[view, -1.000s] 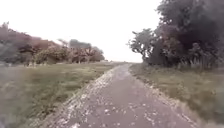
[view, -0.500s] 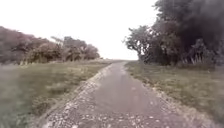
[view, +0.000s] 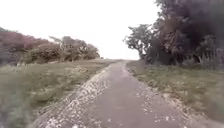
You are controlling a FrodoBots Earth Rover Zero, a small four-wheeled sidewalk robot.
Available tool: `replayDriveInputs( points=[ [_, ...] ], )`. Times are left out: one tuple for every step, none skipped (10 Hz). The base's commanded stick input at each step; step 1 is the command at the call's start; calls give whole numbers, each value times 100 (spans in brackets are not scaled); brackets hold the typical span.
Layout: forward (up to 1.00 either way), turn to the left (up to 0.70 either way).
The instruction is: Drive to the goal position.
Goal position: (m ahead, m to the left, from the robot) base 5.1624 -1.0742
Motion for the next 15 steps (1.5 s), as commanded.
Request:
replayDriveInputs(
  points=[
    [100,0],
    [100,0],
    [100,0],
    [100,0],
    [100,0],
    [100,0],
    [100,-10],
    [100,-21],
    [100,-23],
    [100,-9],
    [100,0],
    [100,0],
    [100,0],
    [100,0],
    [100,0]
  ],
)
